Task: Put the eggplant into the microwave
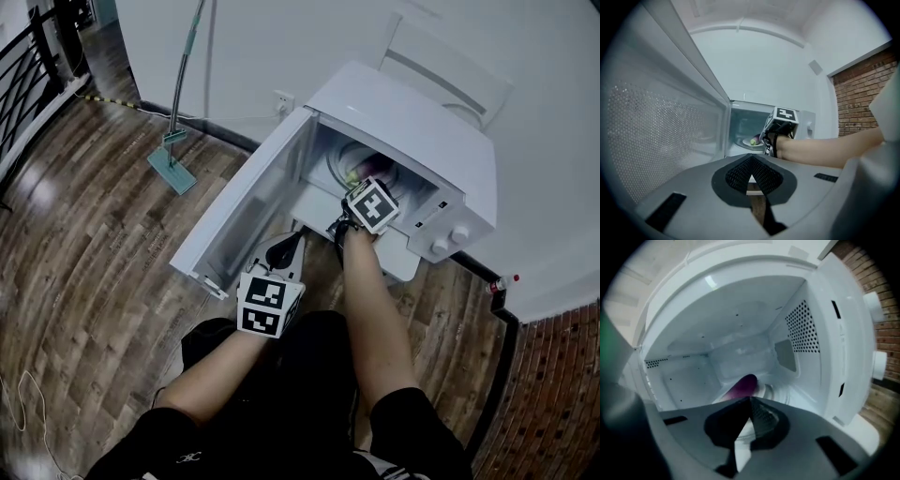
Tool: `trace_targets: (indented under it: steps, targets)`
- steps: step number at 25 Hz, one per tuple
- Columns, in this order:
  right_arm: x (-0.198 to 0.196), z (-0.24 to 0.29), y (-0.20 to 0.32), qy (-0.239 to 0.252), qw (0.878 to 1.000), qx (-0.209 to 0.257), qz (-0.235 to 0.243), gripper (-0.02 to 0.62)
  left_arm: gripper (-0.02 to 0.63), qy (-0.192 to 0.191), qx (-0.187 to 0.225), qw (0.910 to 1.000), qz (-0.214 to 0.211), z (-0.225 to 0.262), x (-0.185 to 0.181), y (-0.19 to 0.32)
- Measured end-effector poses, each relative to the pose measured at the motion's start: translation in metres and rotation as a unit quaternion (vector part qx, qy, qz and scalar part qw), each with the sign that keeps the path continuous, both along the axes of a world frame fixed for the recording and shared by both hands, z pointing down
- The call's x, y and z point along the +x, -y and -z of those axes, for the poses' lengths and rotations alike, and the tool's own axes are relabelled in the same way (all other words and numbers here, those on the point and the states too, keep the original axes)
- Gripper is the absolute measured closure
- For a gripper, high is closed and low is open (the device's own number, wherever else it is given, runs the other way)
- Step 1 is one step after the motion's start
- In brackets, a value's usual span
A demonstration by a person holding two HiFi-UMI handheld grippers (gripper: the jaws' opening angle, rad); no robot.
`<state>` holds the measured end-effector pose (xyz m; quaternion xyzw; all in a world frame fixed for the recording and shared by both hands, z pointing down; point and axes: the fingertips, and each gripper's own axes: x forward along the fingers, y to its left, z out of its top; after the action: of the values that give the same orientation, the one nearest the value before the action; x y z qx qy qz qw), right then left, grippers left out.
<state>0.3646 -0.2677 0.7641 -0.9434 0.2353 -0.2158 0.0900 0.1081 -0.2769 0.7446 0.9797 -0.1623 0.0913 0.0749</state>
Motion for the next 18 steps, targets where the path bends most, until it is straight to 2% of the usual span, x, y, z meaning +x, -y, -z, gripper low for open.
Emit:
trace_targets:
  steps: [3,6,12,15,18]
  targets:
    - [-0.014,0.015,-0.002,-0.038,0.998,0.026,0.048,0.581,0.607,-0.005,-0.006,1.0000,-0.005,0.001,0.004,-0.001]
    - [-0.033,0.027,-0.010,-0.091,0.990,0.027,0.100,0.583,0.607,-0.013,-0.011,0.9998,-0.013,0.005,0.009,-0.005]
    - [-0.085,0.038,-0.043,-0.207,0.960,-0.018,0.187,0.583,0.607,-0.026,-0.014,0.9992,-0.027,0.010,0.022,-0.009]
    - [-0.108,0.035,-0.061,-0.236,0.948,-0.031,0.214,0.583,0.607,-0.026,-0.010,0.9990,-0.036,0.010,0.032,-0.014]
    - [-0.119,0.039,-0.071,-0.254,0.940,-0.028,0.224,0.583,0.607,-0.026,-0.005,0.9987,-0.044,0.009,0.043,-0.018]
